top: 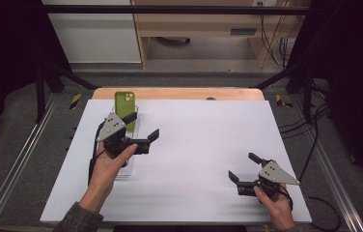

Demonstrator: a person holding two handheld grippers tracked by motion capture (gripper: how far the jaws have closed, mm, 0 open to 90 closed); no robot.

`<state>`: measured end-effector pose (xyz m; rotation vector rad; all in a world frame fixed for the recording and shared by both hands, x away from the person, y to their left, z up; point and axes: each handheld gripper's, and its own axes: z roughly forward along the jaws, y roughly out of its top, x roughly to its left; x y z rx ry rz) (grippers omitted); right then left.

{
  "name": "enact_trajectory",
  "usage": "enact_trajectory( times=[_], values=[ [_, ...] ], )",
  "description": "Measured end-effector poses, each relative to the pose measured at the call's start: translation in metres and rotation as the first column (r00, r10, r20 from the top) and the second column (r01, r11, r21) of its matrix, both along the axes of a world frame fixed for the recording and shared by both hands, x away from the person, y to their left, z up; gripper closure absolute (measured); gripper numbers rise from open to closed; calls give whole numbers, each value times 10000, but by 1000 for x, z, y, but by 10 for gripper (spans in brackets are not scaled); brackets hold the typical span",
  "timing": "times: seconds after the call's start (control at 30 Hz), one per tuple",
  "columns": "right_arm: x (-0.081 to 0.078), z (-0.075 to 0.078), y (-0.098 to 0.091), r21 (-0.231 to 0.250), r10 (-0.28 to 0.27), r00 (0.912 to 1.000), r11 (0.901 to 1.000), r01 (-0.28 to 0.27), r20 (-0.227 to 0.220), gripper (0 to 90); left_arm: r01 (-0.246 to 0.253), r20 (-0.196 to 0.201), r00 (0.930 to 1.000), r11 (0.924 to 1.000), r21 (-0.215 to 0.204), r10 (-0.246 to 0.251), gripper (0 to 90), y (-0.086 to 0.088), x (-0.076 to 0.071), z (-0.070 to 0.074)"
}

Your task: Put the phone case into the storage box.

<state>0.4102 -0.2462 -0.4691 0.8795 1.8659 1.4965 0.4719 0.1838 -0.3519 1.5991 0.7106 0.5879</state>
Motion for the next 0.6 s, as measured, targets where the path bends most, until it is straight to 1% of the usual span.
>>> enact_trajectory(
  times=[0.1,0.37,0.43,0.6],
  values=[
    [0,0,0,4,-2,10000,10000,2,0,31,-50,108,9999,10000,81,49,17,5,-4,0],
    [0,0,0,6,-16,10000,10000,16,-8,31,-149,311,9994,9999,63,147,16,20,-12,3],
    [0,0,0,-4,-20,10000,10000,20,-10,31,-195,335,9992,9998,-18,195,16,23,-13,3],
    [0,0,0,-9,-10,10000,10000,10,-11,31,-278,478,9985,9996,13,277,16,32,-17,4]
  ],
)
